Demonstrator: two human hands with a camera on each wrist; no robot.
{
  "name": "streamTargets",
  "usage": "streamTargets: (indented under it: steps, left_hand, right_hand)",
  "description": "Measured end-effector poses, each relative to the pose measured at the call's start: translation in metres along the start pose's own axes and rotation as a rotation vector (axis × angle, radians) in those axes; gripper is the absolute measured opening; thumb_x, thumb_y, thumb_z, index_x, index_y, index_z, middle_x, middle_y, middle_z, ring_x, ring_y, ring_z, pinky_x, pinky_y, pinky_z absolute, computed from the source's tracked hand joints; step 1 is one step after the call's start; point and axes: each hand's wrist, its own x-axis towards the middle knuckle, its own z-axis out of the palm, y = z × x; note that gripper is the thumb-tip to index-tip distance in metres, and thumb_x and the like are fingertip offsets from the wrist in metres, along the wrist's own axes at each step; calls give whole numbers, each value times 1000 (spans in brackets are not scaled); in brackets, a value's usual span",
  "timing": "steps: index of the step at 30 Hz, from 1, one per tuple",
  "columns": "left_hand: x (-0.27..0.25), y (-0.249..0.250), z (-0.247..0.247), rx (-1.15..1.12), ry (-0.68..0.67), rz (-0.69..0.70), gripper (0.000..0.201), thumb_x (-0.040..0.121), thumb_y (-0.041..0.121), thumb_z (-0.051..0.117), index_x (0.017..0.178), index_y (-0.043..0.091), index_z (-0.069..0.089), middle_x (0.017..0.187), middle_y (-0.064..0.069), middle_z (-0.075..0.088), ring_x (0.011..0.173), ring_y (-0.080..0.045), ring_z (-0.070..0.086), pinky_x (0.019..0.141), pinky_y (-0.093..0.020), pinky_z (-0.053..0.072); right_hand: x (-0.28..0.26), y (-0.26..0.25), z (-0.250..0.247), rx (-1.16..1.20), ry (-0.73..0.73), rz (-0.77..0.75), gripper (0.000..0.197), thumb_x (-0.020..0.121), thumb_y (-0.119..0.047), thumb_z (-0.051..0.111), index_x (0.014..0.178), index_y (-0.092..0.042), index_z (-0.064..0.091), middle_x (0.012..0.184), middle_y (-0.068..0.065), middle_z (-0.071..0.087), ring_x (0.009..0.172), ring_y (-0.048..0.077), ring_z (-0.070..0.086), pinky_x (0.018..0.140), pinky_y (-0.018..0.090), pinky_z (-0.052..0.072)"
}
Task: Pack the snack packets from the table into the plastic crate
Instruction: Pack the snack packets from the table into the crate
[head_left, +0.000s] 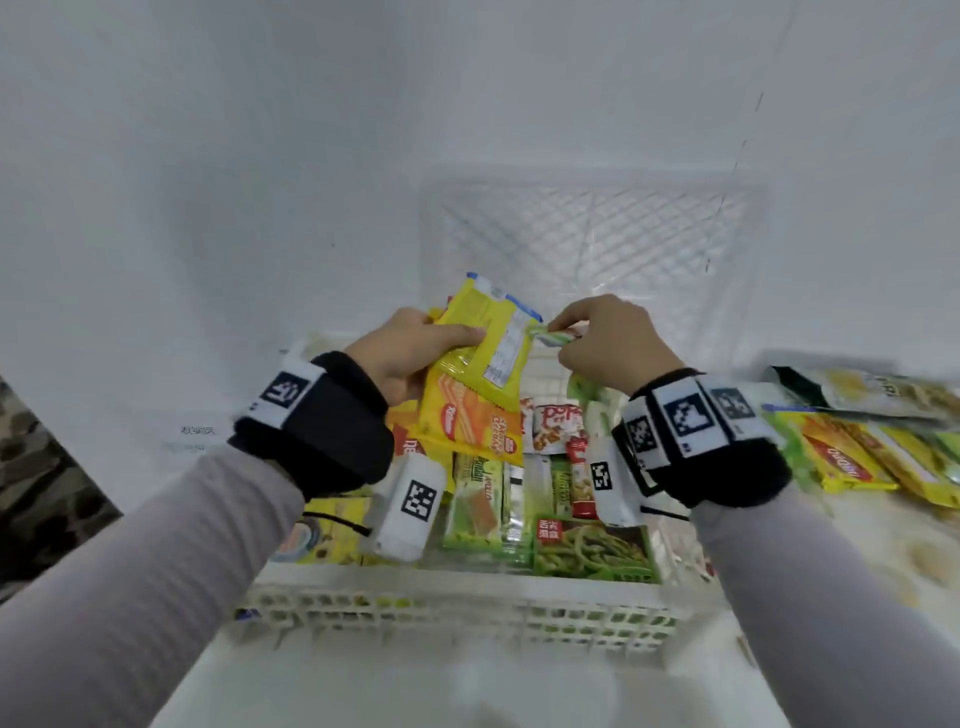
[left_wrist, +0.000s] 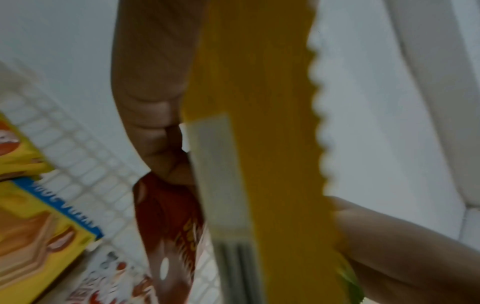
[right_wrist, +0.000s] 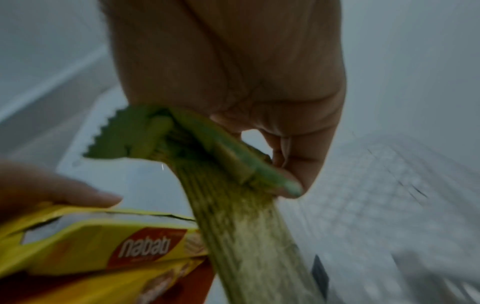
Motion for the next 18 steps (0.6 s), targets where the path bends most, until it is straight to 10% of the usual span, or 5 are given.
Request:
streamTargets:
  steps: [3,8,14,18]
  left_hand:
    - [20,-20,-2,161,-24,-46,44,88,15,64,127,4,47,93,-11,63,66,-18,63,64,-32,55]
    - [44,-40,-16,649,39,131,64,86,27,64,140,11,34,138,-13,43,122,-25,45,91,-29,39]
    - [52,-58,-24,691,83,189,37,88,21,61,123,15,54,129,-6,50,104,-16,48,79,-26,39]
    - [56,-64,-24,677,76,118,52,87,18,62,133,11,40,131,-13,44,97,-22,51,71,-28,43]
  right_hand:
    - [10,3,32,-65,-90,100,40,78,-10,63,117,-19,64,125,11,54,105,24,57,91,28,47]
    - [11,16,56,-78,-203,149,42,82,-29,67,121,-16,59,132,5,53,120,22,50,101,34,41]
    - [7,17,84,38,-106,122,29,86,-15,58,115,-15,64,122,4,59,102,17,56,76,15,38]
    - [14,11,98,46,-142,72,33,86,-16,57,118,-17,61,121,9,58,113,23,53,88,25,39]
